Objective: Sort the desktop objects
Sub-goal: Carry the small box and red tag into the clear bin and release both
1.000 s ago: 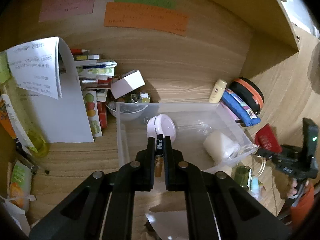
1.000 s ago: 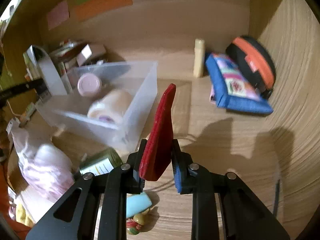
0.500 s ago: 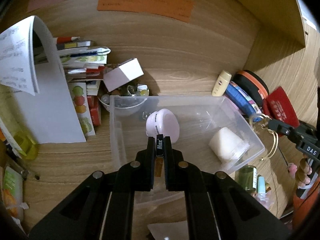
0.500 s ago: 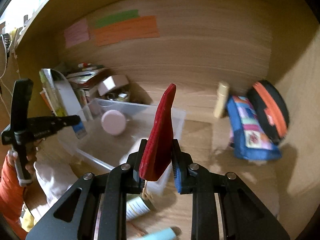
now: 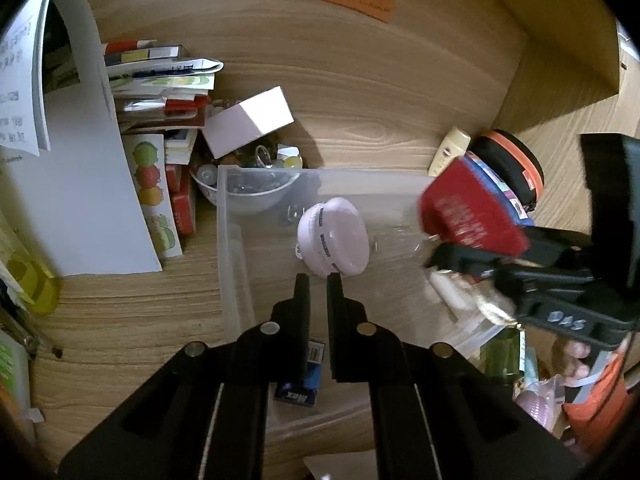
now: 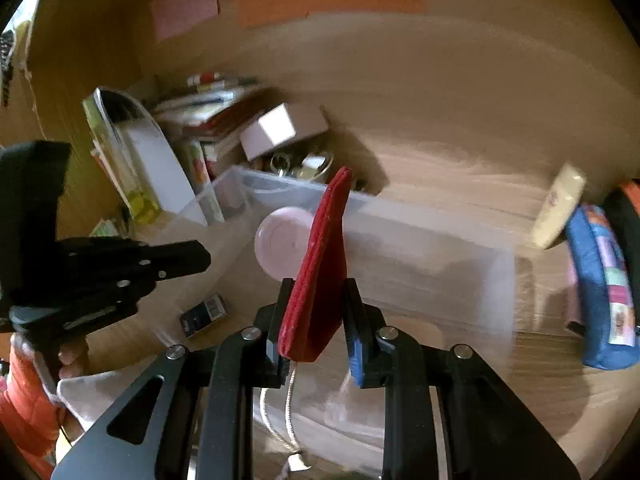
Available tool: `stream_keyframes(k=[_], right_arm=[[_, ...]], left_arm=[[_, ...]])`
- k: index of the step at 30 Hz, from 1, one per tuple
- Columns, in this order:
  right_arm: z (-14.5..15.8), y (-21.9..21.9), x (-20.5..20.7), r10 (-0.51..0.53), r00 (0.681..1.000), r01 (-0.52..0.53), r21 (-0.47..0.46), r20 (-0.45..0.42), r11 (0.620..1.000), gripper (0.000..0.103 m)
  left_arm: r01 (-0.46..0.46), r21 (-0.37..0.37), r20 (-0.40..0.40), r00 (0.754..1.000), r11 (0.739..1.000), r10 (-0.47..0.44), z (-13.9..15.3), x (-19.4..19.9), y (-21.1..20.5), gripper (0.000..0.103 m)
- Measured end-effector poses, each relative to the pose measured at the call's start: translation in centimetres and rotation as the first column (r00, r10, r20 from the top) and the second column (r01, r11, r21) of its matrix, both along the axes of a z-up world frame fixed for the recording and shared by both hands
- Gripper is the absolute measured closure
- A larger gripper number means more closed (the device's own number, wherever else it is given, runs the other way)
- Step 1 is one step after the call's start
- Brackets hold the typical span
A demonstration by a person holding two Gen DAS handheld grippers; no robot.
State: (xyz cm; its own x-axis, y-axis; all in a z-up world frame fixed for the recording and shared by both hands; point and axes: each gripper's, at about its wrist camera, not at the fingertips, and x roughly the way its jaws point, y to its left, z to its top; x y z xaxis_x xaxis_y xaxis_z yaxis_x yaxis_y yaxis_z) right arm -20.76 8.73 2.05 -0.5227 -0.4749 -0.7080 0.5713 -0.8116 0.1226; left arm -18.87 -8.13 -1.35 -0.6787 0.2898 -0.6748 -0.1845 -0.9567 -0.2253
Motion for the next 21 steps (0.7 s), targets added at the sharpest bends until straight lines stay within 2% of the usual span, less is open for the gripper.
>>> stream_keyframes(k=[2,5,9,10,15,18,21], right_arm=[[-0.7,-0.4,-0.6,0.006,0.999,-0.006,0.009,0.033,1.0,0.083],[-1.5,-0.9,-1.2,0.009,0.997,-0.012,0.035,0.073,0.999,0.082],[-2.1,-1.1,-1.5,0.012,0.995,-0.019,0.064,0.103,0.998,0.079],[-2.2,-1.2,-1.6,0.01,0.994,-0.018,0.075,0.104,0.997,0.078],[-2.0,-1.0,-1.5,-0.013,0.994,0.003,0.102,0.104,0.995,0.074],[-1.6,-0.8,-0.9,-0.035,0.997,0.025,0.126,0.073,0.992,0.069],[-0.8,-0.4,0.0,-0.053,0.998,0.05,0.138,0.02,0.989,0.056]], left_arm=[[0.009,-0.001,0.001,1.0,1.0,-0.009,-0.1,0.2,0.2,0.097],[0.021,0.012,-0.005,1.0,1.0,-0.021,0.0,0.4,0.2,0.089],[0.027,0.009,-0.042,0.999,1.0,-0.027,0.8,1.2,0.4,0.062],[0.024,0.001,-0.054,0.998,1.0,-0.024,1.1,1.4,0.5,0.059],[0.019,-0.018,-0.103,0.994,1.0,-0.021,1.9,2.0,0.8,0.047],[0.013,-0.015,-0.111,0.994,1.0,-0.014,2.1,2.1,0.7,0.043],[-0.017,-0.001,-0.125,0.992,1.0,0.017,2.2,2.3,0.1,0.031]])
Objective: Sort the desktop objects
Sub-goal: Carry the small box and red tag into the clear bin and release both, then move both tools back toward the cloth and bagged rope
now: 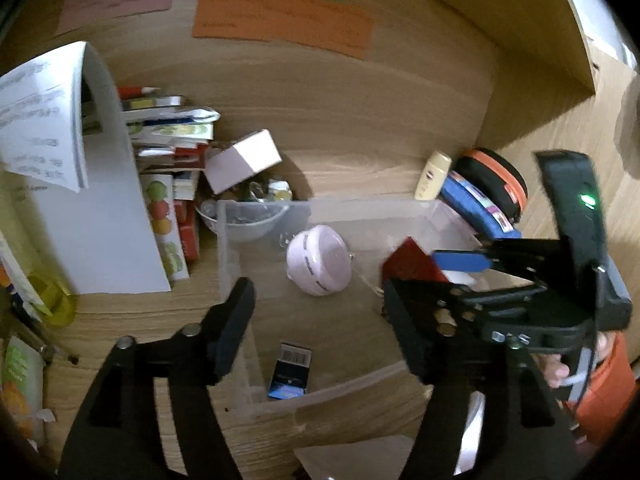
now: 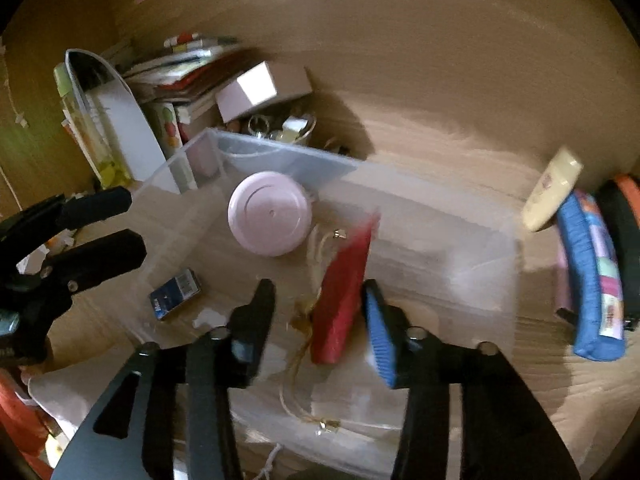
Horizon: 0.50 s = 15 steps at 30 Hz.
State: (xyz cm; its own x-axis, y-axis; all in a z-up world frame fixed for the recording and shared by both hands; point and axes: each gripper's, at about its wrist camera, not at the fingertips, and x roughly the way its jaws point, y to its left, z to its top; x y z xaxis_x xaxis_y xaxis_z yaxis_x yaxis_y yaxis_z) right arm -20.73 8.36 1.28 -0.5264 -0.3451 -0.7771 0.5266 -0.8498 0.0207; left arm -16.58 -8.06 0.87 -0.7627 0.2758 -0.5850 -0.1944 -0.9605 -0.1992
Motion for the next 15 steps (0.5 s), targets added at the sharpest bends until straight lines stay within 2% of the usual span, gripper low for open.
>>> stream_keyframes(k=[3,5,7,10,13,15], right_arm=[[1.3,0.8,1.5,-0.019,0.997,0.019,-0.006,-0.071,1.0,0.048],[2.0,1.4,2.3,-0.031,0.995,0.029,-0.021,-0.1,0.999,0.037],[2.7,2.2,3.4,-0.052,0.989,0.048,-0.037,-0.136,0.998,0.033],[3.7,3.3,4.7,-0.074,0.98,0.066,-0.046,-0.187,0.997,0.031],[4.3,4.5,6.0,-0.081,0.974,0.072,-0.051,-0.213,0.996,0.03],[4.4,5.2,6.8,-0.073,0.97,0.059,-0.064,-0.23,0.996,0.03]], left_arm=[[-0.035,0.006,-0.023,0.999,0.999,0.036,0.4,0.3,-0.6,0.028],[-0.044,0.009,-0.025,0.999,0.999,0.044,0.6,0.4,-0.7,0.027],[-0.054,-0.006,-0.038,0.998,0.999,0.054,1.1,0.9,-0.6,0.02],[-0.08,-0.047,-0.082,0.994,0.996,0.076,1.9,2.3,-0.4,0.009],[-0.077,-0.072,-0.091,0.993,0.994,0.07,2.7,3.9,-0.2,0.002],[-0.081,-0.071,-0.091,0.993,0.994,0.075,3.1,4.9,-0.1,0.002]])
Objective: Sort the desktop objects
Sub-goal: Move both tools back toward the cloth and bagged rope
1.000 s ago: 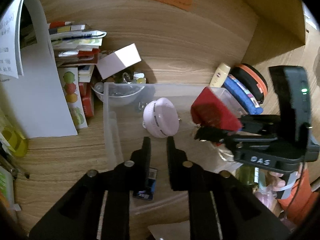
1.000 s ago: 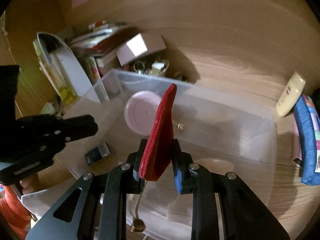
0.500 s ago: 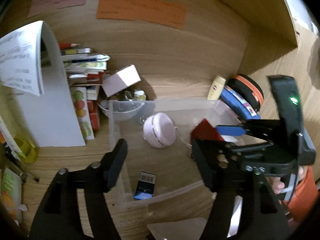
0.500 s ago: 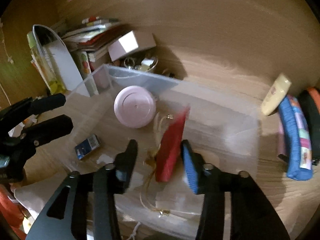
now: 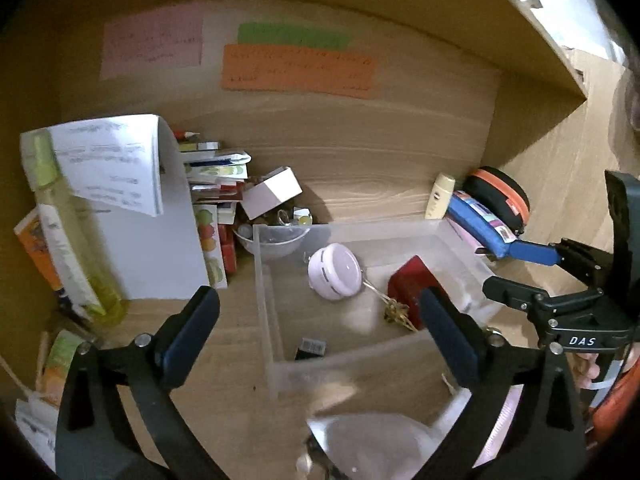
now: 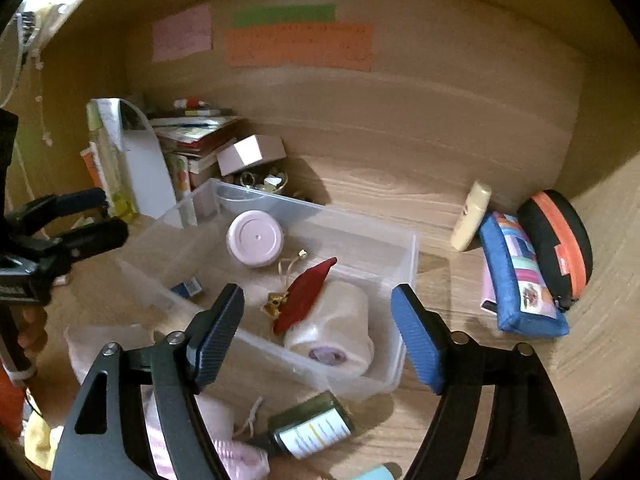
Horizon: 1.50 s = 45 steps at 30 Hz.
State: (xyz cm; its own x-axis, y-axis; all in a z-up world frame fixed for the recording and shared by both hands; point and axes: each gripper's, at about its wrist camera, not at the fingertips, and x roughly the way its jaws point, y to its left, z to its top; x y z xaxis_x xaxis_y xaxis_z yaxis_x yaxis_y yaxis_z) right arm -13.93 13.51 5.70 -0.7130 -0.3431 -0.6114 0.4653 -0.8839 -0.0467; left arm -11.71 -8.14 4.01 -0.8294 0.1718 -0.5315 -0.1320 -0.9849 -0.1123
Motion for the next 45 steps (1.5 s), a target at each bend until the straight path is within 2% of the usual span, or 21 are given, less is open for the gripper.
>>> stream_keyframes(k=[1,4,7,10,15,24,35,45], right_arm=[[0.0,0.4,0.3,0.006,1.0,-0.006,-0.011,-0.01,1.0,0.028],[0.2,1.6,1.4,-0.002,1.0,0.002,-0.04,-0.007,0.999,0.011],[0.6,2.7,2.5,-0.002,1.0,0.001,-0.069,-0.008,0.998,0.008],[0.6,3.4,3.5,-0.017,1.0,0.017,-0.067,-0.007,0.998,0.003],[-0.1,4.4,5.2,-0.027,1.0,0.028,-0.06,0.011,0.998,0.003],[-3.0,4.0,8.0,0.015,0.996,-0.009,-0.063,0.083,0.998,0.003],[-6.0,-0.6,11.1,0.088,0.983,-0.077,-0.079,0.161,0.994,0.002],[-8.3,-5.4,11.0,0.038,0.982,-0.051,0.066,0.182,0.997,0.001]], left_arm=[[0.002,0.005,0.0,1.0,1.0,-0.002,0.2,0.5,0.0,0.001],[-0.022,-0.01,0.008,1.0,1.0,0.022,0.7,1.8,0.1,0.001],[-0.057,-0.069,0.015,0.998,0.996,0.058,0.6,2.8,0.8,0.001],[-0.059,-0.081,0.014,0.998,0.995,0.06,0.2,4.0,1.0,0.001],[-0.033,-0.052,0.051,0.998,0.998,0.036,-0.8,5.4,0.9,0.001],[-0.041,-0.079,0.103,0.993,0.996,0.05,-3.1,7.1,0.9,0.001],[-0.066,-0.047,0.128,0.989,0.997,0.071,-4.9,8.9,-0.6,0.001],[-0.052,0.005,0.142,0.989,0.999,0.051,-5.8,9.9,-2.0,0.001]])
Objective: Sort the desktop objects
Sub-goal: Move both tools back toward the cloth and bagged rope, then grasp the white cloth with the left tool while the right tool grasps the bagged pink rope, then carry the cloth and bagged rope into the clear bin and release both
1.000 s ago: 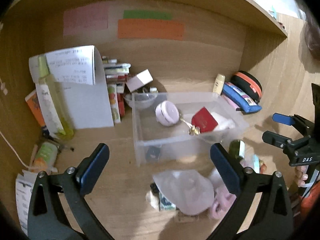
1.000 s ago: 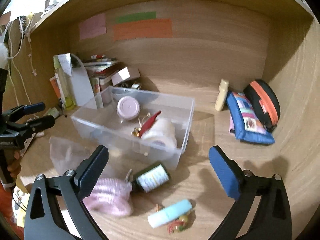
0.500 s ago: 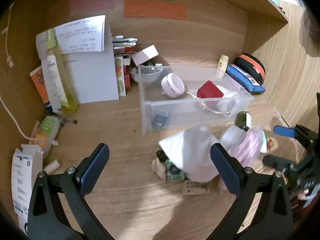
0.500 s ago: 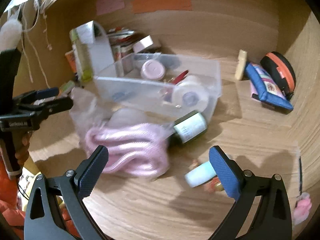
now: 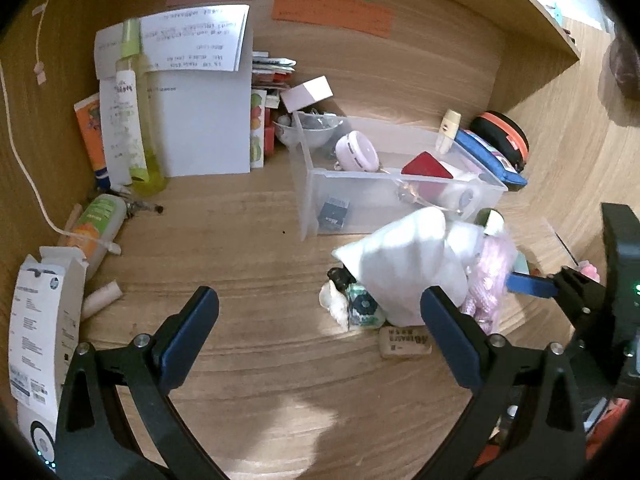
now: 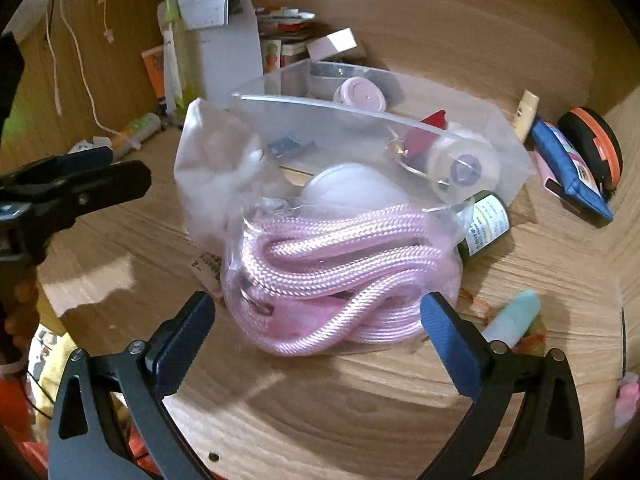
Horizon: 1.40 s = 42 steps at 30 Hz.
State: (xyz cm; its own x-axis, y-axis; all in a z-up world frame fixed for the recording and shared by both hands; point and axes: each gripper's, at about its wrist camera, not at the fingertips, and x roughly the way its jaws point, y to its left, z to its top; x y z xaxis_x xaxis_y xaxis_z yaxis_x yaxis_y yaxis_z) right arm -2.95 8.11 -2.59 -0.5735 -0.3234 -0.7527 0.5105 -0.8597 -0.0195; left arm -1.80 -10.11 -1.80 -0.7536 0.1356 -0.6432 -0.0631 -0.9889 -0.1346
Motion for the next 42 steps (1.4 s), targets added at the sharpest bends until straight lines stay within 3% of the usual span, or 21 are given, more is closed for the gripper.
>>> stream_keyframes(k=[4,7,9,11,13,24,28,29,30,33,37,42], right_arm=[[-0.4,-0.5,-0.7,-0.019,1.0,0.019,0.025,0.009,1.0,0.001],[-0.2,0.2,-1.2,-0.021,1.0,0.022,-0.008,0.016,1.0,0.005],[0.0,0.9,-1.3,-0.018,1.0,0.018,-0.028,0.026,0.999,0.014],[0.2,1.7,-1.4,-0.015,0.999,0.016,-0.038,0.034,0.999,0.034],[0.4,2.5,-1.5,-0.021,0.999,0.023,-0.051,0.043,0.998,0.041],[0.8,5.7,-2.1,-0.03,0.998,0.036,-0.12,0.053,0.992,0.047],[1.2,6.5,-2.1,-0.022,0.999,0.028,-0.163,0.038,0.986,0.05],[1.4,6.8,-2.1,-0.022,0.999,0.028,-0.174,0.037,0.984,0.051],[1.6,7.0,-2.1,-0.022,0.999,0.028,-0.185,0.036,0.982,0.051],[2.2,7.5,-2.1,-0.028,0.999,0.032,-0.206,0.024,0.978,0.053],[3.6,8.2,-1.8,-0.042,0.999,0.037,-0.22,-0.016,0.975,0.054],[5.3,8.7,-1.0,-0.047,0.996,0.029,-0.234,-0.073,0.972,0.054]], left_arm=[[0.05,-0.001,0.007,0.999,0.999,-0.05,-0.3,-0.2,0.8,0.001],[0.097,-0.017,0.014,0.995,0.995,-0.097,-0.6,-0.5,2.0,0.001],[0.126,-0.029,0.024,0.992,0.992,-0.125,-0.8,-0.9,2.8,0.001],[0.147,-0.044,0.036,0.989,0.988,-0.145,-1.1,-1.5,3.6,0.001],[0.164,-0.055,0.047,0.986,0.985,-0.161,-1.4,-2.1,4.2,0.001],[0.235,-0.106,0.122,0.967,0.966,-0.222,-2.6,-6.3,7.5,0.001],[0.215,-0.132,0.122,0.972,0.968,-0.2,-3.2,-7.0,8.1,0.002],[0.211,-0.139,0.11,0.974,0.967,-0.197,-3.2,-6.9,8.1,0.006],[0.212,-0.142,0.099,0.975,0.967,-0.2,-3.1,-6.7,8.2,0.021],[0.225,-0.123,0.079,0.973,0.967,-0.216,-2.9,-6.3,8.0,0.04],[0.203,-0.105,0.062,0.978,0.974,-0.197,-2.6,-6.2,7.6,0.052],[0.191,-0.099,0.034,0.982,0.977,-0.188,-2.1,-5.8,7.5,0.056]])
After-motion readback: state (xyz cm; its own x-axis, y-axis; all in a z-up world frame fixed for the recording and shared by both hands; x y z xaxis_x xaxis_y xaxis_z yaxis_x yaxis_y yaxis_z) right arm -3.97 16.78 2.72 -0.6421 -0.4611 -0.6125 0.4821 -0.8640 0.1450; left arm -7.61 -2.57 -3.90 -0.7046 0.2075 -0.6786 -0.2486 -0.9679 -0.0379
